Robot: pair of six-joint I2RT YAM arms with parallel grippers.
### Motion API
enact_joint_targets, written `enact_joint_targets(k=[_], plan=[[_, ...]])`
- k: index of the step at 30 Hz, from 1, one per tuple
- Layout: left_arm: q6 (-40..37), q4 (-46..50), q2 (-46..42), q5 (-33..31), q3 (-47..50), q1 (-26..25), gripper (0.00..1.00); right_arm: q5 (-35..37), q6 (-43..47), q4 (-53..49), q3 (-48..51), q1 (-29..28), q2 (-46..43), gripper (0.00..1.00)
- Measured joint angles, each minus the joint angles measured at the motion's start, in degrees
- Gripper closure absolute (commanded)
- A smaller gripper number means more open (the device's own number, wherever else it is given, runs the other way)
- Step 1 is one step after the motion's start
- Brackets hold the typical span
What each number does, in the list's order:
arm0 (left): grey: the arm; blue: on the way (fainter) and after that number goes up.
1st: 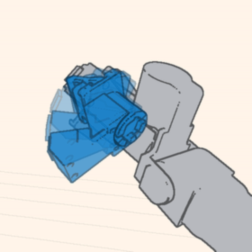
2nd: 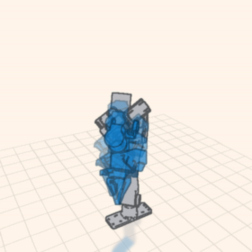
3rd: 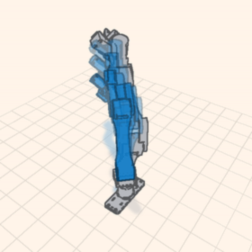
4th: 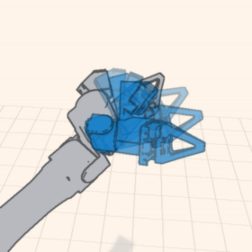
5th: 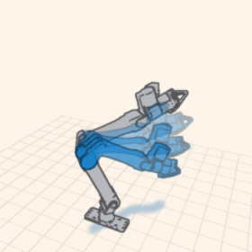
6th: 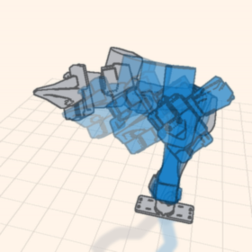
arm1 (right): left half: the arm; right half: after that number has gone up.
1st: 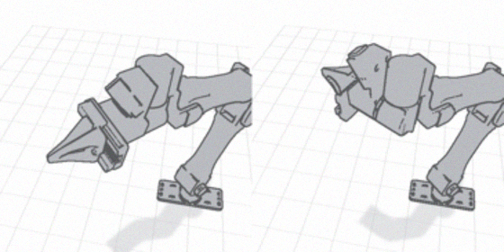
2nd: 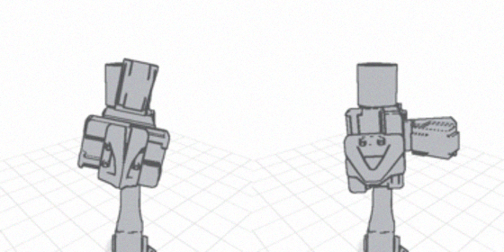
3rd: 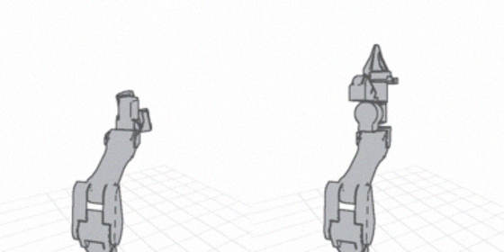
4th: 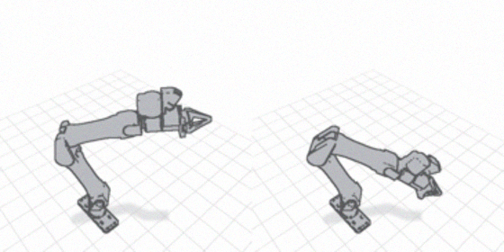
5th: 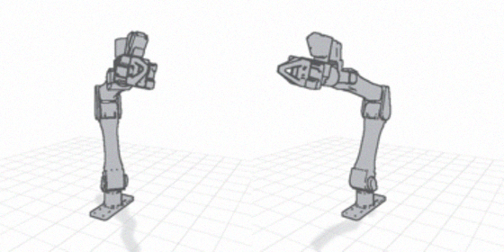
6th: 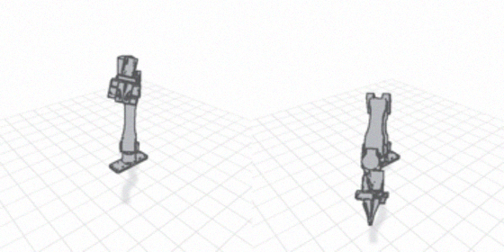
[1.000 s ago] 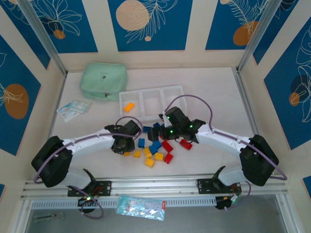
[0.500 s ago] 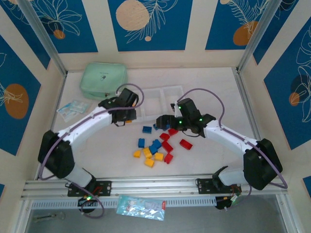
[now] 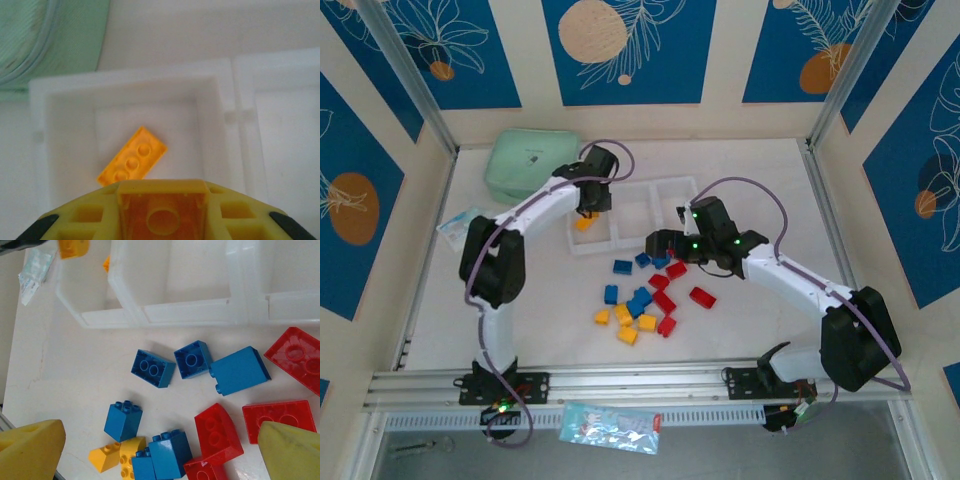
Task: Sort the legos into containers by color
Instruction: Place the lego in the container, then pick up the lego from the middle-left of the table.
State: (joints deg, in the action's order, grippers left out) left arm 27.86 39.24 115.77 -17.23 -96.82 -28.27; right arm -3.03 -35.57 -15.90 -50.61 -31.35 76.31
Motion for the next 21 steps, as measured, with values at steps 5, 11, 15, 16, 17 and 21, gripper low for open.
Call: enact_joint_targets(k=[5,11,15,16,17,21], plan=[[-0.74,1.16,4.44,0.20,-3.32,0.76,0.57,0.02,0.42,-0.33,-0.50,0.24,0.00,0.01],[-1.36,1.77,4.37,0.26,-3.96,1.55,0.48,0.04,1.03,-0.90,-0.72,0.33,-0.26,0.01],[-1.40,2.34,3.48,0.79,-3.89,1.53,0.49,0.00,1.51,-1.88,-1.11,0.33,-0.57,0.01],[-1.38,2.36,2.89,1.22,-3.63,1.53,0.49,-0.02,1.70,-2.05,-1.33,0.31,-0.57,0.01],[-1.38,2.21,1.92,1.95,-2.93,1.53,0.49,-0.07,1.97,-2.34,-1.62,0.31,-0.59,0.01],[-1.05,1.27,-5.18,5.03,3.58,0.87,0.47,-0.68,2.78,-4.07,-2.16,-0.17,-1.11,0.01]])
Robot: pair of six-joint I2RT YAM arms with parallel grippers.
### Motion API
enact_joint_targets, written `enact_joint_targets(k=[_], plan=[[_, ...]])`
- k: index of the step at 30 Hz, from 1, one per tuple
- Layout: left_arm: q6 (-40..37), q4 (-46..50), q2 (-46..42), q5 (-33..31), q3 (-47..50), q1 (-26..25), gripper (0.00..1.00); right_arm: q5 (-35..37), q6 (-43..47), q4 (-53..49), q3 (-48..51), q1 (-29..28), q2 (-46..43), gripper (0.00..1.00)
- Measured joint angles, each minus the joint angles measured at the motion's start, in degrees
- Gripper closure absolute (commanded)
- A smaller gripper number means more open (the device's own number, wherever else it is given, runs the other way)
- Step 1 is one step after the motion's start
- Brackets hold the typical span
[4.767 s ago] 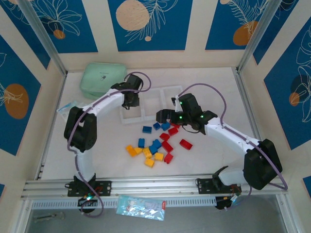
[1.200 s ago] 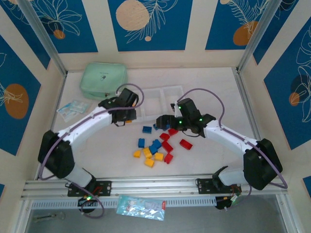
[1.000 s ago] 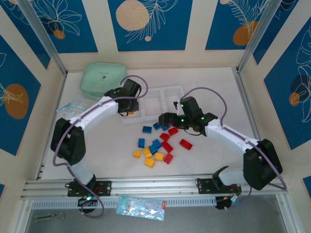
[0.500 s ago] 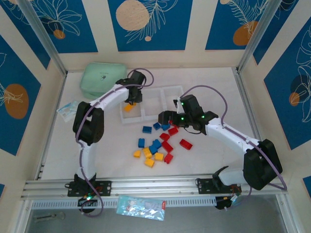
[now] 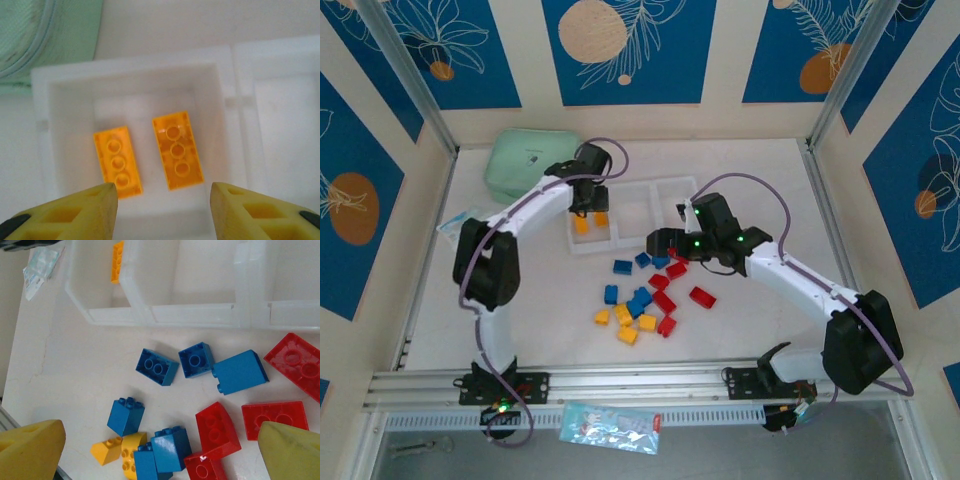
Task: Sort the legos into containers by color
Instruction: Pick up the lego from the middle-left of the table.
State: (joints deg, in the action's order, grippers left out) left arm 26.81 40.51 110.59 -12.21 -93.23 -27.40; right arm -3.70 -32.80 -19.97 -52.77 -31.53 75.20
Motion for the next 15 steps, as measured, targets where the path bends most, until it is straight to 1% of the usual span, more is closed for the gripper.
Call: enact_joint_targets(k=[4,8,15], plan=[[1.40,-1.53,-9.75,2.32,9.88,-1.33,0.44,-0.39,0.70,-2.54,-0.07,-1.79,-0.52,0.01],[3.54,-1.97,-18.32,4.09,19.93,-4.98,0.41,-0.92,0.87,-4.74,-0.04,-4.35,-0.74,0.01],[8.48,-0.26,-26.60,5.92,32.94,-12.02,0.38,-1.29,0.07,-5.77,1.27,-9.03,-0.76,0.01]])
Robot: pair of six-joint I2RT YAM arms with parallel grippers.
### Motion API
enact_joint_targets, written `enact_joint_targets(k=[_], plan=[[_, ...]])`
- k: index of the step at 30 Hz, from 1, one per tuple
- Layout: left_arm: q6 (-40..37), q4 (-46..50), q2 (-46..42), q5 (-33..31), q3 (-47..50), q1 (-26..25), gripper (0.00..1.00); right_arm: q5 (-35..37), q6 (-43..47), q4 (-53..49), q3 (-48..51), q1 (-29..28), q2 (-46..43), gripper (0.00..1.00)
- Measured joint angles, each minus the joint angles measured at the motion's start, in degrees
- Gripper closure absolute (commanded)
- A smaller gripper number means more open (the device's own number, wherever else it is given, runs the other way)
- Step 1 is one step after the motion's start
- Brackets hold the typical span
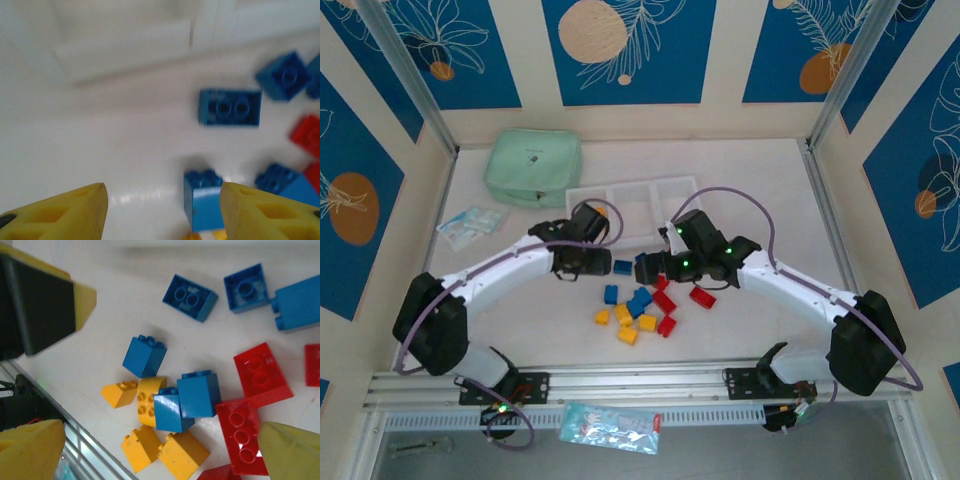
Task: Sort the legos into containers by color
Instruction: Pick up the lego from the middle-left of the table.
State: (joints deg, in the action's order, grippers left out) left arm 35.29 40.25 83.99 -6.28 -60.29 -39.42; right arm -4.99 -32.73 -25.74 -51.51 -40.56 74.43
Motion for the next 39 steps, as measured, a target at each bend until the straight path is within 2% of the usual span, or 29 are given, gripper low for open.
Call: enact_joint_targets(k=[11,22,31,39], plan=[[3.72,2.54,-3.30,6.10,7.56,-9.31,0.36,0.28,-4.39,0.39,5.70,-3.91,-0.90,0.01],[3.87,1.42,2.95,7.82,8.68,-10.97,0.37,1.20,-5.27,0.83,5.92,-3.30,-3.39,0.01],[3.91,-2.14,6.71,8.90,10.16,-11.34,0.50,1.64,-5.31,0.83,6.25,-3.19,-3.50,0.01],[3.93,-2.34,6.56,8.52,10.69,-11.41,0.64,1.75,-5.27,1.07,6.54,-2.29,-4.17,0.01]])
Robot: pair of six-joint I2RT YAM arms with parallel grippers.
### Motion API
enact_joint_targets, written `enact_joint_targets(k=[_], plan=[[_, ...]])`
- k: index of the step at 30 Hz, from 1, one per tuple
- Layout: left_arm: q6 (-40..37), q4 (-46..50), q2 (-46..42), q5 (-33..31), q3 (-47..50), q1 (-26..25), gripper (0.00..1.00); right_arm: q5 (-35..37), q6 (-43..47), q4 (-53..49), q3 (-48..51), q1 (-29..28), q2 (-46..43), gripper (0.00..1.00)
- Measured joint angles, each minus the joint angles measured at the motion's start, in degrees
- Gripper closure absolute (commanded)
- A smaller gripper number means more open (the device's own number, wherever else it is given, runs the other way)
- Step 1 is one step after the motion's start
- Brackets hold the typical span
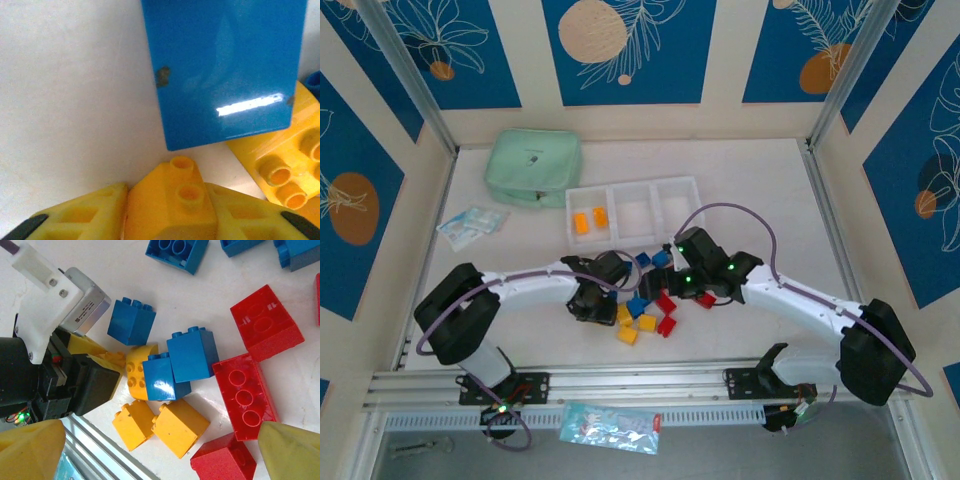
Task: Sort the legos into containers by color
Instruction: Pick up the lego from the middle-left of the table, then place the lego in the container.
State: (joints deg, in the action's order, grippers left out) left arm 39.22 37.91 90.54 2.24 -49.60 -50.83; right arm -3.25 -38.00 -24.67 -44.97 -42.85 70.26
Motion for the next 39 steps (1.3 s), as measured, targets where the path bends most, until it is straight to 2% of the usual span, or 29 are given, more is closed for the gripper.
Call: enact_joint_targets(k=[8,14,18,23,31,39], plan=[[1.03,-0.28,-4.85,-1.62,1.92,0.00,0.70,-0.02,0.39,-0.04,-0.02,3.43,-0.61,0.01],[0.59,3.78,-8.85,-6.29,-1.25,0.50,0.72,-0.92,1.53,-0.26,-1.70,5.31,-1.16,0.01],[-1.46,5.55,-10.67,-9.11,-6.27,2.95,0.72,-1.55,2.19,-0.26,-3.45,5.99,-1.16,0.01],[-5.16,5.60,-10.45,-10.88,-13.29,8.52,0.74,-1.75,2.86,-0.13,-6.27,6.58,-0.66,0.01],[-9.79,3.23,-1.99,-11.87,-24.22,17.09,0.75,-2.23,3.28,1.84,-8.57,7.96,3.56,0.01],[-10.64,0.79,12.17,-13.75,-33.75,21.99,0.74,-2.86,3.61,3.67,-10.43,9.70,6.91,0.01]])
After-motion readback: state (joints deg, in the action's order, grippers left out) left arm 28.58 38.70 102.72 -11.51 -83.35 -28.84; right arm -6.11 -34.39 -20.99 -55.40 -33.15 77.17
